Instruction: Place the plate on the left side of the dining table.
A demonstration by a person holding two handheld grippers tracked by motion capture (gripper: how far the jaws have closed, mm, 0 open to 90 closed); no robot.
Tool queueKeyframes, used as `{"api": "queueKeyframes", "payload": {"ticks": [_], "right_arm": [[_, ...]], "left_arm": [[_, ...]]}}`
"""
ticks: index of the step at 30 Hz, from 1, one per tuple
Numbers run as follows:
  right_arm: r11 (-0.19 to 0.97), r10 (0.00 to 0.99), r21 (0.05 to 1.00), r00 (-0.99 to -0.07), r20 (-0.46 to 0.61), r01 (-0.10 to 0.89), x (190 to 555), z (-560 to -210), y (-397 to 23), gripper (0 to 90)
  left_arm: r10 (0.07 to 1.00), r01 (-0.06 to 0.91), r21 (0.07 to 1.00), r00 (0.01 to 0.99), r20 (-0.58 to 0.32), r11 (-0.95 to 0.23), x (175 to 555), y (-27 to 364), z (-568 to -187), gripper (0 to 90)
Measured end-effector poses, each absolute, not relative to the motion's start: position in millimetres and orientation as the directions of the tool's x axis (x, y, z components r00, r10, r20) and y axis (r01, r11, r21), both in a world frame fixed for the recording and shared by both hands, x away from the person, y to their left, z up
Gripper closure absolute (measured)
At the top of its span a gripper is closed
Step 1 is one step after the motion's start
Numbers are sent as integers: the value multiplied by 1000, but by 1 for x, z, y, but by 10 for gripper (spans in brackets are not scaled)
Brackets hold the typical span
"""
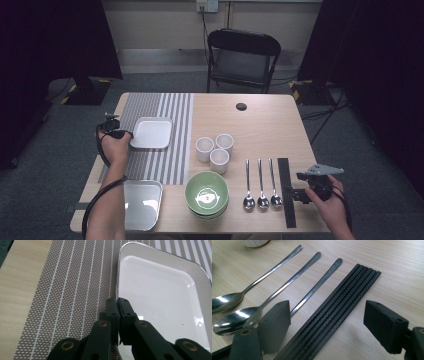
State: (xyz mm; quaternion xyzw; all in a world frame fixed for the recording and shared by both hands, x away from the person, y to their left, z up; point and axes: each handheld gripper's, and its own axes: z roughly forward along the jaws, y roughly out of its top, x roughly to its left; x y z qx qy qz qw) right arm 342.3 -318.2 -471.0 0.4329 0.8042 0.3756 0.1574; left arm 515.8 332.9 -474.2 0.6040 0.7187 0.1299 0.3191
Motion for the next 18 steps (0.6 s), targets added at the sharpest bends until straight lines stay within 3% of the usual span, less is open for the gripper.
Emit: {"api": "queueKeyframes", "payload": {"ticks": [18], "right_arm": [[344, 814, 738, -576, 74, 581, 342, -472, -319, 210]], "left_arm": [[951, 774, 585, -69, -302, 241, 521, 331, -475, 885]]}}
